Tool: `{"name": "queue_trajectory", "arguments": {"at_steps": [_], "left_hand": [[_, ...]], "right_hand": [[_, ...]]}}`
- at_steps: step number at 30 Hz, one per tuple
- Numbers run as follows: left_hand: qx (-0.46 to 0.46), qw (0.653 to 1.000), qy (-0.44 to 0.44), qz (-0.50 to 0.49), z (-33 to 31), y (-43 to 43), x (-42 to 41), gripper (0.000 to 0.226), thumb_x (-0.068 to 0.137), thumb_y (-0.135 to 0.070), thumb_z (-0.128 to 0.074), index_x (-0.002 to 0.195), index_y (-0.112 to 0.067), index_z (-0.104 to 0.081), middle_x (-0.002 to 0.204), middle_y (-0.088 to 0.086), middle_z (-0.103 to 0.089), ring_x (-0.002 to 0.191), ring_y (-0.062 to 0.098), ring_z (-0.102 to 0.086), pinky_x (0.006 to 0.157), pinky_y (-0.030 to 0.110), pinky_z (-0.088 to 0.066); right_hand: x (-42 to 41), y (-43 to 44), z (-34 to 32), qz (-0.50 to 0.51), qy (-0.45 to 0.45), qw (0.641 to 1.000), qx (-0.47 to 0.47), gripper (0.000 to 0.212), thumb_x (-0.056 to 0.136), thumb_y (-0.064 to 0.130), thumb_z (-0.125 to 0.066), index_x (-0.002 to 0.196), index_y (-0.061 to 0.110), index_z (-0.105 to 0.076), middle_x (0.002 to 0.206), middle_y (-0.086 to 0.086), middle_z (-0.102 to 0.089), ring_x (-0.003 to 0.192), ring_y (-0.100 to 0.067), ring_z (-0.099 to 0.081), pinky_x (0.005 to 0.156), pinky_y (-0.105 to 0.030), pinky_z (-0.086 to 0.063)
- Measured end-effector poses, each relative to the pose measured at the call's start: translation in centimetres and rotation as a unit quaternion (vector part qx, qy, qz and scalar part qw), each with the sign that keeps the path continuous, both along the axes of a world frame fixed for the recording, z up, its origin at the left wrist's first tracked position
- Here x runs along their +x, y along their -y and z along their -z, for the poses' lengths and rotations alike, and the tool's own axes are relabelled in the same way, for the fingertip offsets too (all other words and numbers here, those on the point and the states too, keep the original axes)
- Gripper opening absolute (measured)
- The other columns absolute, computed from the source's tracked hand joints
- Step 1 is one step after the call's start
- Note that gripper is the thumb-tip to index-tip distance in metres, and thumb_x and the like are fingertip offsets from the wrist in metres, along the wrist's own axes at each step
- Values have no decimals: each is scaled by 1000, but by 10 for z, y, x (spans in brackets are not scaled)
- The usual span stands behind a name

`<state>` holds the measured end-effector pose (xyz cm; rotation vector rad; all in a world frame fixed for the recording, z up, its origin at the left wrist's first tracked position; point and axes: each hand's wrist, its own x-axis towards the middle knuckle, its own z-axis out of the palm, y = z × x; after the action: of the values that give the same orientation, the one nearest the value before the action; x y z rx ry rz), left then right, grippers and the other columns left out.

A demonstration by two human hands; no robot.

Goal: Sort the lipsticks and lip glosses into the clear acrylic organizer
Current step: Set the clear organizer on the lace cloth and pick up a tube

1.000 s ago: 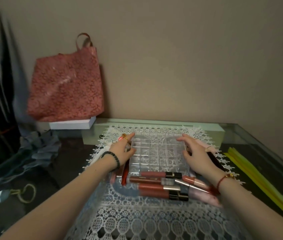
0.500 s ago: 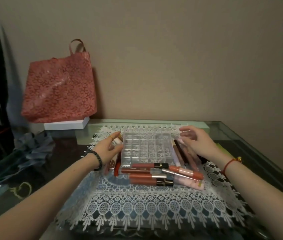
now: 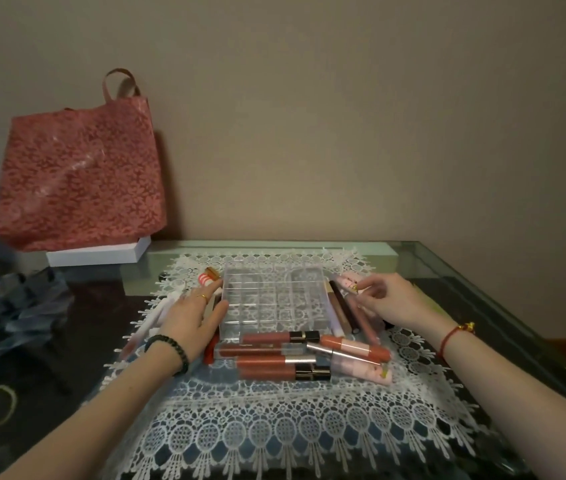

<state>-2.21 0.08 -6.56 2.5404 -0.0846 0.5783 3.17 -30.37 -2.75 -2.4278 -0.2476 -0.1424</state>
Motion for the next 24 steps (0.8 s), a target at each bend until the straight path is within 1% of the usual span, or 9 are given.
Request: {"name": "queue_trajectory", "arguments": {"at_steps": [2,4,7,9,10,13,17,20,24], "left_hand": [[0,1000,1,-12,2,0,5,48,90,-44,-35,135,-28,-33,107,20,-61,95,31,-57,84,41,-43],[-8,1000,-3,-18,3,-1,8,49,90,-45,-35,136,-28,-33,110,20,-60,99,33,-56,86,42,-42],[-14,1000,9,-15,5,-2,11,48,90,-42,-37,135,-28,-33,122,9,-57,110,24,-52,99,42,-37],[-7,1000,18,-15,6,2,12,47,91,-39,-38,135,-27,-33,128,6,-52,118,20,-46,105,39,-30],[3,1000,23,-16,7,3,12,46,91,-38,-38,135,-26,-33,130,6,-51,121,20,-42,106,38,-27],[26,999,27,-19,9,5,13,48,91,-39,-37,136,-25,-31,135,4,-45,129,22,-33,108,34,-19],[30,999,24,-13,13,2,15,51,90,-43,-33,138,-28,-24,141,3,-36,135,19,-21,108,23,-5],[28,999,34,-10,13,1,16,52,90,-44,-33,138,-29,-23,141,4,-35,136,17,-20,106,20,-2],[29,999,45,-8,14,0,16,52,90,-44,-33,138,-28,-24,140,4,-39,135,17,-23,106,20,-2]], "right_hand": [[11,-4,3,1,7,1000,-8,26,83,16,-62,109,15,-62,98,-1,-64,81,-11,-56,55,-12,-37],[22,-9,4,1,12,1000,-14,23,83,15,-62,106,15,-63,98,-2,-64,83,-11,-56,61,-13,-39],[40,-18,5,3,11,1000,-23,18,84,17,-61,101,14,-64,94,-2,-64,84,-13,-58,64,-18,-41],[52,-24,5,9,16,999,-50,16,84,16,-60,99,12,-65,88,1,-60,79,-11,-55,62,-17,-39],[57,-27,5,13,20,997,-70,16,84,15,-59,98,11,-65,87,1,-59,78,-10,-52,64,-17,-38],[68,-35,8,19,29,993,-115,14,83,11,-58,93,10,-67,89,-4,-64,75,-12,-52,66,-18,-37],[78,-43,11,36,15,988,-150,9,81,10,-60,87,10,-68,92,-7,-67,81,-18,-60,68,-25,-47],[84,-48,7,45,-10,984,-170,8,79,8,-62,84,10,-69,93,-7,-67,82,-19,-61,67,-27,-48],[89,-51,-2,46,-61,977,-197,15,76,8,-66,90,5,-70,96,-9,-67,86,-21,-61,69,-27,-49]]}}
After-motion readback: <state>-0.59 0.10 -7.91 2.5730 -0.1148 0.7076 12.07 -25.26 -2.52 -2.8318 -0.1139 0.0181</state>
